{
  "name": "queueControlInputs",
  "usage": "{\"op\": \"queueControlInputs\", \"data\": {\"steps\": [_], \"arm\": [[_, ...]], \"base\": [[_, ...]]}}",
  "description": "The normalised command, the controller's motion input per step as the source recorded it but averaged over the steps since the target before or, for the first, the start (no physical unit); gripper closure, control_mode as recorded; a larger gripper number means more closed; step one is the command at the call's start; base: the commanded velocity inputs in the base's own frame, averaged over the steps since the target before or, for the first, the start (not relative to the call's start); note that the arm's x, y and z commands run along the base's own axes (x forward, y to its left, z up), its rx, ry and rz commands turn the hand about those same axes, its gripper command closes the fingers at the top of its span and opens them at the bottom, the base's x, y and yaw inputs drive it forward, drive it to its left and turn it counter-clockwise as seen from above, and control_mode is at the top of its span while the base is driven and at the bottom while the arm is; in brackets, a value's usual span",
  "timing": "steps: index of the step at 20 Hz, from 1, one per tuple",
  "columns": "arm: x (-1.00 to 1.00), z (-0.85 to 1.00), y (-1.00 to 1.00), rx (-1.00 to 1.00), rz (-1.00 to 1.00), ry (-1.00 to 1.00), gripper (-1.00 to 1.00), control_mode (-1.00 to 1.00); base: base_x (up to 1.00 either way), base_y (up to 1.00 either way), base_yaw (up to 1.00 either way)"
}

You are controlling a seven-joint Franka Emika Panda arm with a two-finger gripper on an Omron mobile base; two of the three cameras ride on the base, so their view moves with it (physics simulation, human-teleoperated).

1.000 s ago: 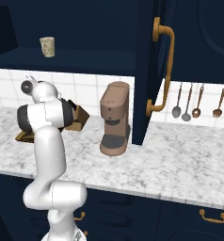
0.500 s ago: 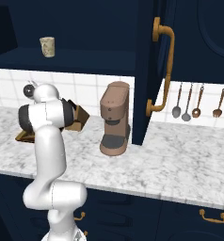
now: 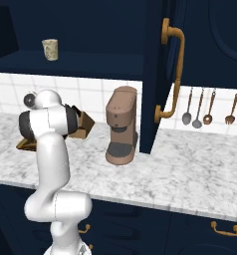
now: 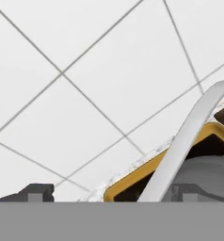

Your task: Pick the kettle from the counter and place it on the tray. Then pick the mug from the cabinet and place it on the tray. Then close the cabinet doors.

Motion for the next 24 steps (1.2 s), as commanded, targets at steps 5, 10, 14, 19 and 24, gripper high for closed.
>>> {"op": "queueControlInputs", "data": {"steps": [5,10,14,19,24], "arm": [[-0.24,-0.54,0.00,0.00,0.00,0.00,-1.00,-1.00],[-0.53,-0.23,0.00,0.00,0.00,0.00,-1.00,-1.00],[-0.64,0.00,0.00,0.03,0.00,-0.05,-1.00,-1.00],[-0.83,0.39,-0.04,0.04,-0.02,-0.11,-1.00,-1.00],[-0.49,0.19,-0.05,-0.08,-0.06,0.11,-1.00,-1.00]], "base": [[0.00,0.00,0.00],[0.00,0.00,0.00],[0.00,0.00,0.00],[0.00,0.00,0.00],[0.00,0.00,0.00]]}}
